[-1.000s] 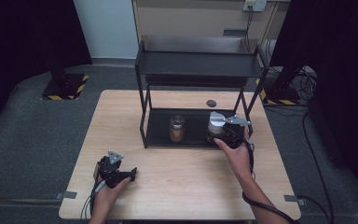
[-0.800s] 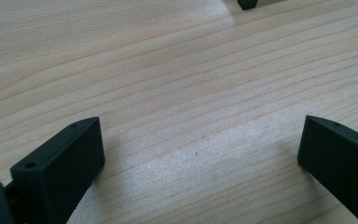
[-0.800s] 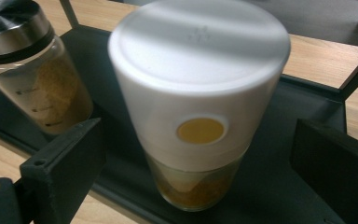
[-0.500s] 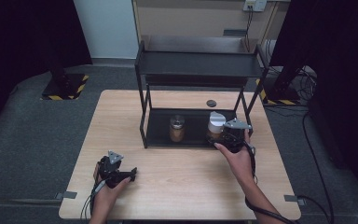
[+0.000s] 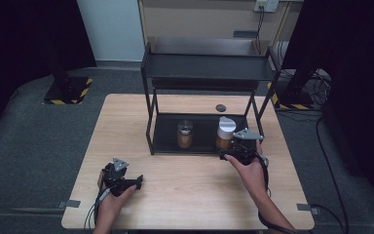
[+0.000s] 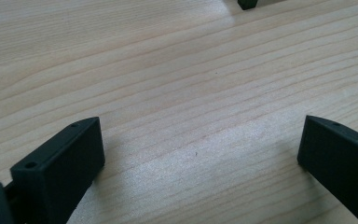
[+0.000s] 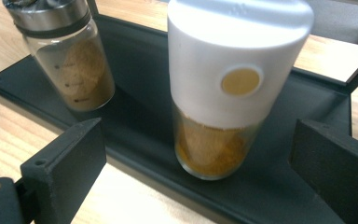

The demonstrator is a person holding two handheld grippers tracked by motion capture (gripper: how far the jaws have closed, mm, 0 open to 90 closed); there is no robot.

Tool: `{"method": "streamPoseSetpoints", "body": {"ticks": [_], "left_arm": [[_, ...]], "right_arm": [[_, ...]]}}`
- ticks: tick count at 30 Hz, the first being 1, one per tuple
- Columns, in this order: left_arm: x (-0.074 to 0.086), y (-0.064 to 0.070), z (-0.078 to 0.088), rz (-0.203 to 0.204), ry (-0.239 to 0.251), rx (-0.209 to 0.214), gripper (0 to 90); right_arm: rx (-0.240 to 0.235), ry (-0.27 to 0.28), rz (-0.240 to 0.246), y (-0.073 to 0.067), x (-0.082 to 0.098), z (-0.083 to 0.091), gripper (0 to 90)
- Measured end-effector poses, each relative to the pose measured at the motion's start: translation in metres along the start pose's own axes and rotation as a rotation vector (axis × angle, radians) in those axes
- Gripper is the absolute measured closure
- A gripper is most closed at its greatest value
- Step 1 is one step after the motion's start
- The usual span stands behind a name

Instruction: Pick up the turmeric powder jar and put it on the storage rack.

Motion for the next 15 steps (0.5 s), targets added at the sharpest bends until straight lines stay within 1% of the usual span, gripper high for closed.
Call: {"method": "streamPoseSetpoints", "body": {"ticks": [10,11,15], "left_arm": [[0.000,0.000,0.000,0.000,0.000,0.000,0.0],[0.000,0.000,0.000,0.000,0.000,0.000,0.0],[0.000,0.000,0.000,0.000,0.000,0.000,0.0]], "right_arm": [[-0.013,-0.008,0.013,-0.006,0.013,0.012,6.6],[-0.016,-0.011,0.023,-0.006,0.014,0.013,6.8],[-0.020,-0.022,0.039,-0.008,0.019,0.017,7.5]]}}
Point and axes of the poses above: each handheld gripper's, and its own axes: z roughly backward along the jaws, x roughly out of its underside, y roughly to its right, the point moved 7 cm from there along -z, roughly forward along the jaws, and after that the axes turned 15 degrees about -x, right-handed, at the moved point
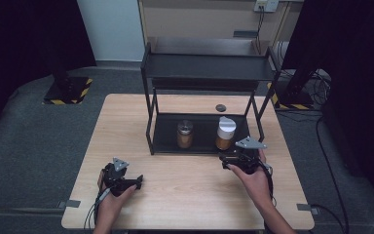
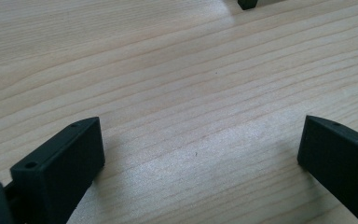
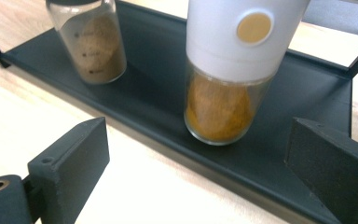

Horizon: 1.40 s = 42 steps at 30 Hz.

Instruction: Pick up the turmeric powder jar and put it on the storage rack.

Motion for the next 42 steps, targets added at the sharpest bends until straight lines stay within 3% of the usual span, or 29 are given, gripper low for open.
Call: {"method": "streamPoseSetpoints", "body": {"ticks": [24,42], "left_arm": [[0.000,0.000,0.000,0.000,-0.001,0.000,0.0],[0.000,0.000,0.000,0.000,0.000,0.000,0.0]], "right_arm": [[-0.040,-0.037,0.016,-0.009,0.024,0.014,8.4],[-0.033,-0.059,0.013,-0.003,0.036,0.022,7.5]]}}
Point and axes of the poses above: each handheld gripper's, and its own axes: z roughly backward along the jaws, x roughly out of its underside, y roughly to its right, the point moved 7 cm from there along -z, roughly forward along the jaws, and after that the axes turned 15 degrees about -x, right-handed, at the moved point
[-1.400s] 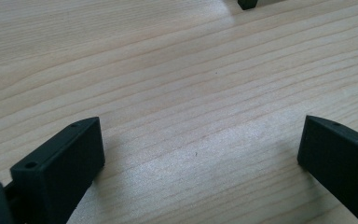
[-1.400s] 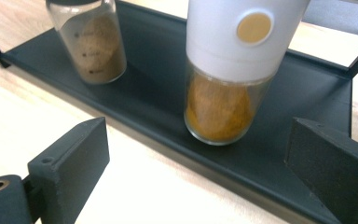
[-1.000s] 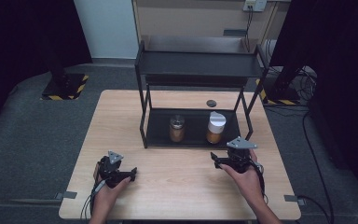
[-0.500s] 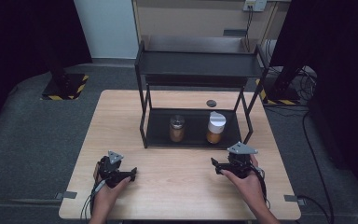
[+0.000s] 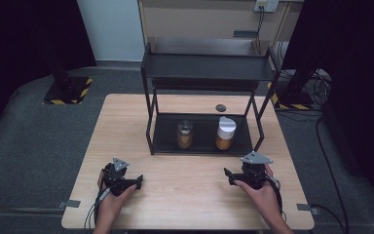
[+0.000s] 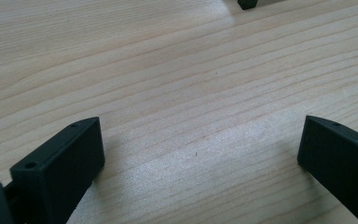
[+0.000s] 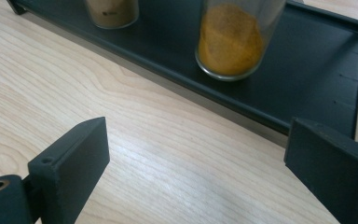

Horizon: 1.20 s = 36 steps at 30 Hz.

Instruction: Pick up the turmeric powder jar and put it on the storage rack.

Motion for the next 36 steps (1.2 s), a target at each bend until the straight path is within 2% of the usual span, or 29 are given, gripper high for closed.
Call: {"method": "streamPoseSetpoints", "body": {"ticks": [18,29,36], "left_arm": [[0.000,0.000,0.000,-0.001,0.001,0.001,0.0],[0.000,0.000,0.000,-0.001,0.001,0.001,0.0],[0.000,0.000,0.000,-0.001,0.001,0.001,0.0]], "right_arm": [[0.016,-0.036,-0.027,0.014,0.016,0.009,5.3],[0.040,-0.066,-0.102,0.031,0.029,0.014,5.0],[0.053,-0.088,-0.127,0.035,0.035,0.013,5.0]]}}
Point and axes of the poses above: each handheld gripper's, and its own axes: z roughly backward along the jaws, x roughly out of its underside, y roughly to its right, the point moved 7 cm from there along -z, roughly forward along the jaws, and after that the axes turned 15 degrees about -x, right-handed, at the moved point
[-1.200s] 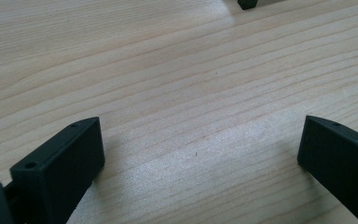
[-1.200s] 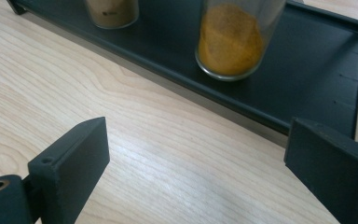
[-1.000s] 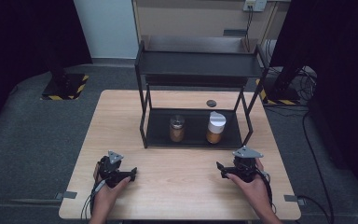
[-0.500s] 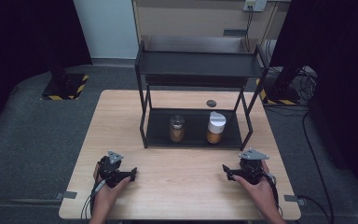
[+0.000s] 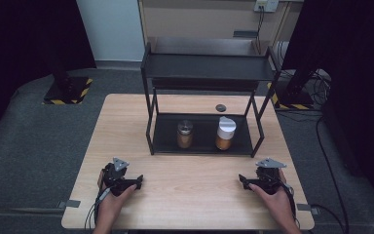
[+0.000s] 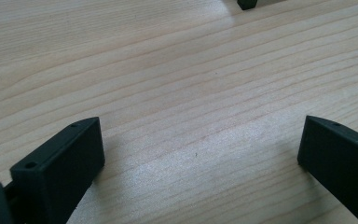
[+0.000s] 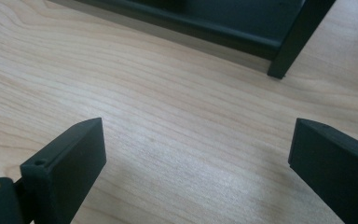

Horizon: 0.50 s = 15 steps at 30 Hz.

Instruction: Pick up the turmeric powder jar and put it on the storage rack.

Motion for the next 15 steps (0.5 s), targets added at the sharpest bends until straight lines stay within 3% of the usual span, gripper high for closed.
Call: {"method": "streamPoseSetpoints", "body": {"ticks": [7,15], "left_arm": [[-0.0002,0.0000,0.0000,0.000,-0.001,0.000,0.0],[0.0000,-0.0001,0.0000,-0.001,0.000,0.000,0.0]], "right_arm": [[0.006,-0.016,-0.022,0.0019,0.0027,-0.0024,5.0],[0.014,-0.027,-0.015,0.0001,0.0029,-0.0036,3.8]]}}
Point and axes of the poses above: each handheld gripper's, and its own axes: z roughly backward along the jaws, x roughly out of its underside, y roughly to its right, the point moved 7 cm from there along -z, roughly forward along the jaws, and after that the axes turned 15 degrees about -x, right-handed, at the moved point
